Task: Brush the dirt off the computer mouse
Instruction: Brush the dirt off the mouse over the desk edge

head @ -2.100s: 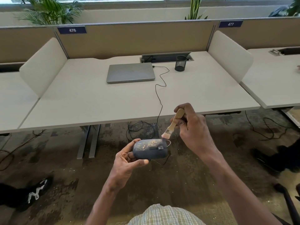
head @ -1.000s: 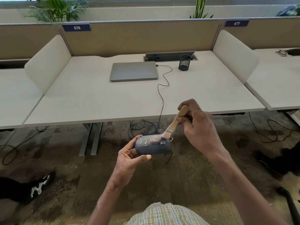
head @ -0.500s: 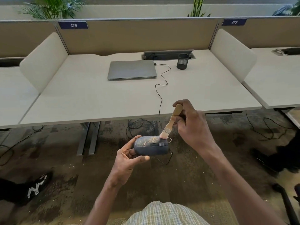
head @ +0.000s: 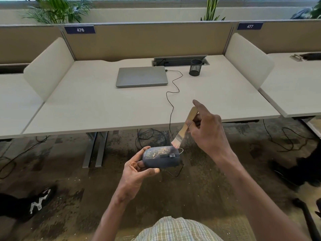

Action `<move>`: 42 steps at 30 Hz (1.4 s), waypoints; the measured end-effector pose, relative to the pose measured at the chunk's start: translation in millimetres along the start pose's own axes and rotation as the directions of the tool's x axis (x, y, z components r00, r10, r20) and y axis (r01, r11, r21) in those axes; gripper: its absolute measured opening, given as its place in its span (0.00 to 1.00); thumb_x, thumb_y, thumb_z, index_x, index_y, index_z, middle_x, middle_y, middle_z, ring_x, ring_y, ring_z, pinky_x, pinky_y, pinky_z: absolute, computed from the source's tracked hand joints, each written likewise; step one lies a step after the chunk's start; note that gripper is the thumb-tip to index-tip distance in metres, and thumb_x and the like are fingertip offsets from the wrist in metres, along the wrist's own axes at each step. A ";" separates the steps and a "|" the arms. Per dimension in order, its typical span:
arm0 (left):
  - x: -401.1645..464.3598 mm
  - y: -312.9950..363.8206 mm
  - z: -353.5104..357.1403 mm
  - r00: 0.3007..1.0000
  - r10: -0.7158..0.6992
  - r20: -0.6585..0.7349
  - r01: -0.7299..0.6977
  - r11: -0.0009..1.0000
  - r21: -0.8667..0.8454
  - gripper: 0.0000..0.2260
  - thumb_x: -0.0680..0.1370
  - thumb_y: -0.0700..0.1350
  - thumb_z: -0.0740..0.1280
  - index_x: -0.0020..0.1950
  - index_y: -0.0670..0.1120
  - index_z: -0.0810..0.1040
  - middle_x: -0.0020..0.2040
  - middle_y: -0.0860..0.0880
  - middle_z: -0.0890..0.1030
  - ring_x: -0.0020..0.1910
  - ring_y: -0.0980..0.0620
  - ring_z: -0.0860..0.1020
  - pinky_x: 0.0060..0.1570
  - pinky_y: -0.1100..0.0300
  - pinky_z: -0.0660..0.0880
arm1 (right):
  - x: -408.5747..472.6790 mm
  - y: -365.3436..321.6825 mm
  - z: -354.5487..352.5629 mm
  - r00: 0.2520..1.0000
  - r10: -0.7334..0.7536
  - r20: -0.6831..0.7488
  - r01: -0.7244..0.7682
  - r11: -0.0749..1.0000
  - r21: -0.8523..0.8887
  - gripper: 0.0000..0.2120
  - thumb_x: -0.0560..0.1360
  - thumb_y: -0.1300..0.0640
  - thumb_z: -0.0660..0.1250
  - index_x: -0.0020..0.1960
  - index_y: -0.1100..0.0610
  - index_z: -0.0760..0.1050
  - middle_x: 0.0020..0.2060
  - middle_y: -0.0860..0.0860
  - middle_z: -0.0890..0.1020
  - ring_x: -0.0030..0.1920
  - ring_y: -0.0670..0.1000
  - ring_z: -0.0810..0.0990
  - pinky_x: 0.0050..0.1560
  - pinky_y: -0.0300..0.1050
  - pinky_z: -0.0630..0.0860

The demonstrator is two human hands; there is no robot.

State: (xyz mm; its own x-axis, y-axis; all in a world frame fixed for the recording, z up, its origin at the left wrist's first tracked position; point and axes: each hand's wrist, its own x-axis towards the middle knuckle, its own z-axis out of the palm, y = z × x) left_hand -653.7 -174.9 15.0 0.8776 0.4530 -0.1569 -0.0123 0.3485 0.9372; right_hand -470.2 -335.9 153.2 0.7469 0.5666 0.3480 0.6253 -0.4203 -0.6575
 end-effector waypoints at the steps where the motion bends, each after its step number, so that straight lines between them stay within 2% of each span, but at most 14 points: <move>1: -0.1 0.6 0.6 1.000 0.003 -0.002 -0.003 1.000 -0.002 0.39 0.63 0.41 0.83 0.73 0.50 0.75 0.63 0.43 0.84 0.62 0.45 0.84 0.48 0.59 0.84 | -0.6 -0.2 1.1 1.000 -0.009 0.012 0.009 1.000 0.014 0.32 0.79 0.61 0.70 0.79 0.57 0.62 0.39 0.48 0.84 0.35 0.48 0.85 0.42 0.34 0.81; 2: -0.4 0.7 1.3 1.000 0.004 -0.003 -0.004 1.000 0.000 0.39 0.63 0.41 0.83 0.73 0.51 0.75 0.63 0.44 0.84 0.61 0.45 0.84 0.47 0.59 0.84 | -1.4 0.4 1.9 1.000 -0.011 0.022 0.011 1.000 0.017 0.32 0.79 0.61 0.70 0.79 0.57 0.62 0.39 0.48 0.83 0.35 0.46 0.84 0.42 0.34 0.80; 6: -2.4 -0.6 1.9 1.000 0.004 -0.005 -0.004 1.000 -0.007 0.39 0.65 0.38 0.82 0.74 0.50 0.74 0.63 0.43 0.84 0.61 0.45 0.84 0.48 0.60 0.84 | -5.6 10.1 -3.7 1.000 0.017 -0.011 -0.017 1.000 -0.026 0.30 0.79 0.62 0.69 0.78 0.55 0.63 0.40 0.52 0.84 0.37 0.51 0.84 0.43 0.47 0.83; 9: -1.4 0.3 -1.0 1.000 0.014 -0.018 -0.015 1.000 -0.016 0.36 0.67 0.34 0.79 0.73 0.50 0.75 0.63 0.42 0.84 0.62 0.45 0.84 0.50 0.59 0.84 | -8.0 19.2 -10.2 0.999 0.038 -0.016 -0.038 0.999 0.002 0.30 0.79 0.62 0.70 0.78 0.54 0.63 0.42 0.50 0.84 0.38 0.48 0.85 0.42 0.40 0.82; 13: -0.1 4.6 2.2 0.999 0.020 -0.027 -0.021 0.999 -0.028 0.39 0.62 0.40 0.83 0.72 0.51 0.76 0.63 0.42 0.84 0.64 0.43 0.83 0.52 0.57 0.84 | -11.7 26.6 -5.9 0.995 0.094 0.040 -0.097 0.991 0.091 0.30 0.79 0.61 0.70 0.78 0.54 0.63 0.43 0.47 0.84 0.42 0.45 0.85 0.41 0.30 0.79; 15: 0.7 6.7 4.4 0.999 0.025 -0.025 -0.026 0.999 -0.039 0.39 0.61 0.41 0.83 0.71 0.51 0.76 0.63 0.43 0.84 0.63 0.43 0.83 0.52 0.57 0.84 | -13.3 30.4 -1.4 0.992 0.114 0.054 -0.120 0.985 0.124 0.30 0.79 0.61 0.71 0.78 0.53 0.64 0.43 0.46 0.84 0.43 0.44 0.85 0.43 0.30 0.79; 19: 0.5 8.1 5.0 1.000 0.027 -0.017 -0.028 0.998 -0.063 0.37 0.61 0.39 0.83 0.69 0.53 0.79 0.64 0.42 0.84 0.63 0.43 0.83 0.51 0.57 0.85 | -12.9 44.1 2.1 0.989 0.140 0.047 -0.142 0.988 0.059 0.29 0.79 0.63 0.69 0.77 0.56 0.64 0.45 0.50 0.85 0.43 0.48 0.85 0.48 0.42 0.83; 23: -0.8 8.3 3.9 0.999 0.031 -0.015 -0.032 0.998 -0.063 0.35 0.64 0.33 0.80 0.69 0.52 0.78 0.63 0.41 0.84 0.61 0.44 0.84 0.51 0.57 0.85 | -11.3 53.3 -0.7 0.990 0.140 -0.013 -0.140 0.989 0.044 0.29 0.79 0.63 0.69 0.77 0.56 0.64 0.45 0.49 0.84 0.43 0.47 0.85 0.41 0.27 0.78; 25: -0.6 9.7 2.3 0.999 0.035 -0.015 -0.036 0.997 -0.063 0.35 0.65 0.30 0.76 0.69 0.51 0.78 0.62 0.41 0.85 0.60 0.45 0.84 0.51 0.58 0.85 | -7.3 55.1 -3.5 0.990 0.142 -0.025 -0.138 0.985 0.108 0.29 0.79 0.61 0.70 0.77 0.54 0.64 0.44 0.47 0.85 0.41 0.45 0.85 0.42 0.30 0.80; 29: -0.8 15.0 -2.2 0.999 0.038 0.000 -0.038 0.997 -0.072 0.34 0.65 0.29 0.74 0.69 0.50 0.77 0.60 0.42 0.86 0.58 0.47 0.85 0.50 0.58 0.85 | 0.9 57.0 0.4 0.979 0.126 0.161 -0.163 0.958 0.238 0.29 0.78 0.62 0.71 0.76 0.51 0.65 0.43 0.49 0.86 0.39 0.45 0.86 0.45 0.43 0.84; 35: -0.4 20.4 -5.0 0.998 0.047 0.029 -0.044 0.995 -0.094 0.34 0.65 0.27 0.72 0.70 0.48 0.76 0.59 0.43 0.86 0.56 0.47 0.86 0.50 0.58 0.85 | 11.4 70.6 27.9 0.911 0.143 0.388 -0.248 0.940 0.235 0.25 0.79 0.65 0.68 0.73 0.53 0.68 0.46 0.52 0.85 0.42 0.48 0.86 0.47 0.47 0.85; 38: -0.4 21.0 -8.2 0.998 0.052 0.021 -0.049 0.990 -0.132 0.32 0.66 0.27 0.70 0.68 0.49 0.80 0.59 0.43 0.86 0.56 0.47 0.86 0.49 0.58 0.85 | 10.9 77.2 49.1 0.900 0.178 0.399 -0.245 0.962 0.124 0.18 0.79 0.65 0.68 0.67 0.55 0.73 0.47 0.53 0.85 0.44 0.49 0.85 0.52 0.50 0.84; 40: 0.0 21.6 -11.2 0.998 0.059 0.018 -0.056 0.988 -0.144 0.31 0.67 0.26 0.69 0.65 0.51 0.84 0.60 0.44 0.86 0.56 0.47 0.86 0.49 0.58 0.85 | 6.8 81.8 59.3 0.914 0.211 0.346 -0.241 0.970 0.045 0.15 0.79 0.65 0.68 0.65 0.56 0.74 0.47 0.54 0.84 0.44 0.49 0.85 0.48 0.46 0.84; 42: 0.5 22.8 -13.9 0.998 0.060 0.011 -0.058 0.988 -0.144 0.32 0.67 0.26 0.70 0.64 0.53 0.85 0.60 0.43 0.86 0.56 0.47 0.86 0.50 0.57 0.85 | 3.0 85.6 62.1 0.949 0.206 0.238 -0.200 0.979 -0.047 0.11 0.80 0.65 0.66 0.62 0.58 0.75 0.43 0.54 0.84 0.36 0.47 0.83 0.33 0.38 0.80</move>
State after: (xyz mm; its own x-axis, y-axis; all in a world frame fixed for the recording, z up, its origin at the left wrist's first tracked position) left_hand -660.2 -155.4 32.0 0.8806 0.4639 -0.0967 -0.1319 0.4360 0.8902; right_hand -428.5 -326.1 56.5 0.7838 0.6200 0.0365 0.4732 -0.5581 -0.6816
